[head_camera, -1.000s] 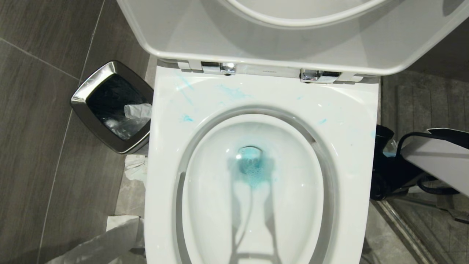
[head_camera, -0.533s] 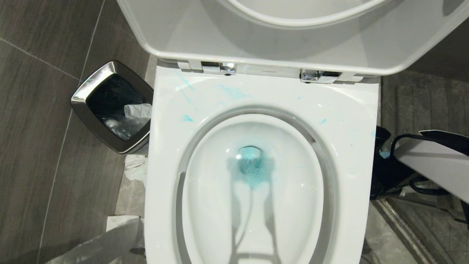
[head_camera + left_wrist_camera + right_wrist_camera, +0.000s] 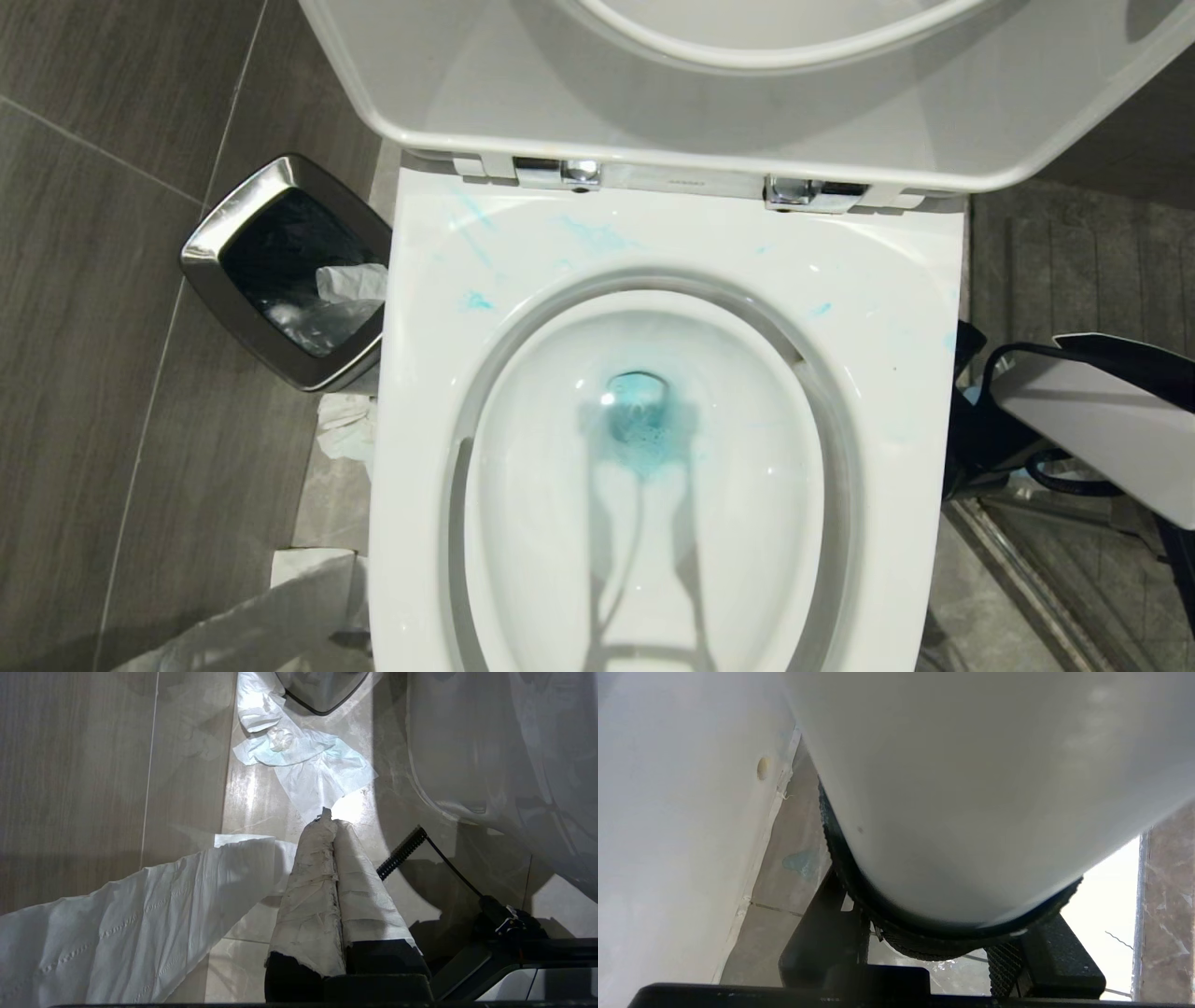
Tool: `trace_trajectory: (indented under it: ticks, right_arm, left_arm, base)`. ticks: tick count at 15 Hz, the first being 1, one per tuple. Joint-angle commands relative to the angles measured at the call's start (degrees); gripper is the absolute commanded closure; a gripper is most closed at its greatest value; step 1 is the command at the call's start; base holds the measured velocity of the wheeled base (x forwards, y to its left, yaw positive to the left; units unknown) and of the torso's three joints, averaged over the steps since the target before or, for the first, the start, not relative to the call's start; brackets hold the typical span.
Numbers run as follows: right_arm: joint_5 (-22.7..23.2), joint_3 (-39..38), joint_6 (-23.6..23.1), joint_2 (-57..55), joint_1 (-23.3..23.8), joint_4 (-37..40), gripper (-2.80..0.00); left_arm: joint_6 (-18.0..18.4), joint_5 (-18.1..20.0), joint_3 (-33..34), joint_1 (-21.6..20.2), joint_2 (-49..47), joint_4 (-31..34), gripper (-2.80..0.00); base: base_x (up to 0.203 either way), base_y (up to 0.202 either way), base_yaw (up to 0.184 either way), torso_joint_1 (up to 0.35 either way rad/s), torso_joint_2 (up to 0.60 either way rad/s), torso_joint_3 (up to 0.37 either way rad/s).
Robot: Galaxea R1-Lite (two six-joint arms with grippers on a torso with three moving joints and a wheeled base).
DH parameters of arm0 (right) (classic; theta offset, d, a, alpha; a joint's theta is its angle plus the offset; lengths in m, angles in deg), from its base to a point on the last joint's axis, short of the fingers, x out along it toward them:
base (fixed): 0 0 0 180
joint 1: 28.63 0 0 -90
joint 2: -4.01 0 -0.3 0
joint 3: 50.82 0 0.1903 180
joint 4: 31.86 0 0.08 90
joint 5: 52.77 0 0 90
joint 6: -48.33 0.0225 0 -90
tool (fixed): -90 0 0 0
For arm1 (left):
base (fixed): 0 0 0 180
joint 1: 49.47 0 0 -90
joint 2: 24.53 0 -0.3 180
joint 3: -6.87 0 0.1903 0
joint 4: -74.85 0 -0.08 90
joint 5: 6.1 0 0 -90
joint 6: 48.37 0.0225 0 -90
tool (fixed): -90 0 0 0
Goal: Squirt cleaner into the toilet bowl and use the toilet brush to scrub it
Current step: Place the cleaning agent on the floor
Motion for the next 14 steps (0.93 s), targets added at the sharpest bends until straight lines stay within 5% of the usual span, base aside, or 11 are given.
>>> trace_trajectory:
  ticks: [1, 14]
  right_arm:
    - [-0.4, 0.0, 0.0, -0.2, 0.0, -0.2, 0.0]
    - [-2.6, 0.1, 0.0, -0.4, -0.4, -0.4, 0.0]
  left_arm:
    - [0.0, 0.0, 0.1, 0.0, 0.0, 0.0, 0.0]
    - [0.0, 0.0, 0.1, 0.0, 0.0, 0.0, 0.0]
  base:
    - [0.0, 0.0, 0.0, 0.0, 0.0, 0.0]
    - [0.0, 0.0, 0.0, 0.0, 0.0, 0.0]
